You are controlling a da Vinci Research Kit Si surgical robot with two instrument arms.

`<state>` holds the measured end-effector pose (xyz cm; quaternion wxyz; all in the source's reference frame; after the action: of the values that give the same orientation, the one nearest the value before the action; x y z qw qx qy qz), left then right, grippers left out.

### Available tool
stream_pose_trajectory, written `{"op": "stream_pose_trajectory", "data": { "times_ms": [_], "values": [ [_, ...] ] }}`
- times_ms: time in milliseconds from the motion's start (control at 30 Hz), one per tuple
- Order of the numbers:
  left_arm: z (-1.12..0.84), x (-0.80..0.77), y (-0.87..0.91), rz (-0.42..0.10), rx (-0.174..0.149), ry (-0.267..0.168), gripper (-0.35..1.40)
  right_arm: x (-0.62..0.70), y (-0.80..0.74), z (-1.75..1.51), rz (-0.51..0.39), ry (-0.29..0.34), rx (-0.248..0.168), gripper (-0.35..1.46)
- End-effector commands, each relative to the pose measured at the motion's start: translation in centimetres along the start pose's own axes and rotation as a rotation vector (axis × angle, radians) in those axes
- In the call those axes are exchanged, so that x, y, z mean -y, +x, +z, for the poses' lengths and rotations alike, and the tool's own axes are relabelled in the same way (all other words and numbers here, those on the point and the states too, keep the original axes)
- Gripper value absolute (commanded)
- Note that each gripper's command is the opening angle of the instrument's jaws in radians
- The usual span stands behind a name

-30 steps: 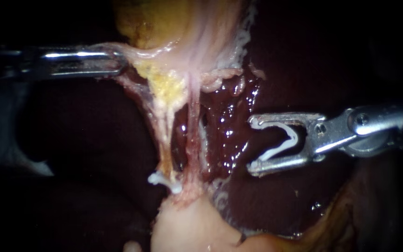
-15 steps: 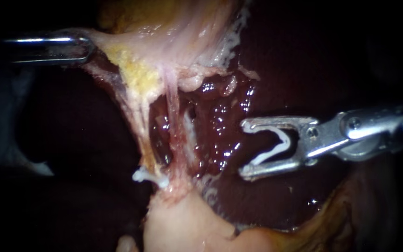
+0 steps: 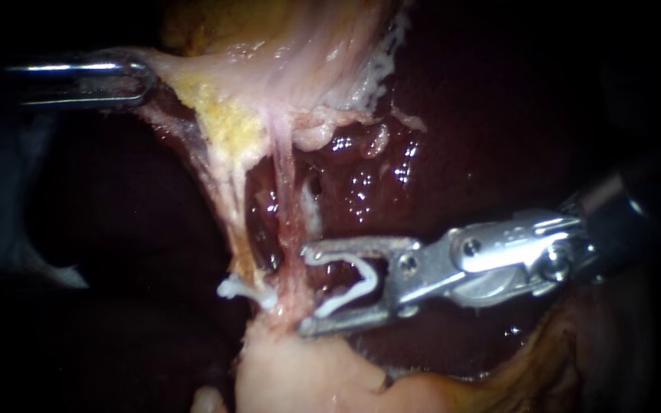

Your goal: Clipping second clip left tube

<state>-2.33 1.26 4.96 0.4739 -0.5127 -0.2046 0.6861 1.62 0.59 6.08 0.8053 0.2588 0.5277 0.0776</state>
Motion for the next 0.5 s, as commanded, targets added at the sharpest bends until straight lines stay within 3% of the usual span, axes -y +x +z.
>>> {"op": "stream_pose_trajectory", "data": {
  "times_ms": [33, 500],
  "values": [
    [0.00, 0.00, 0.00, 0.000, 0.000, 0.000, -0.35, -0.03, -0.01, 0.06, 0.000, 0.003, 0.000, 0.50],
    [0.00, -0.01, 0.00, 0.000, 0.000, 0.001, -0.35, -0.39, -0.08, 0.32, 0.005, 0.005, -0.001, 0.49]
  ]
}}
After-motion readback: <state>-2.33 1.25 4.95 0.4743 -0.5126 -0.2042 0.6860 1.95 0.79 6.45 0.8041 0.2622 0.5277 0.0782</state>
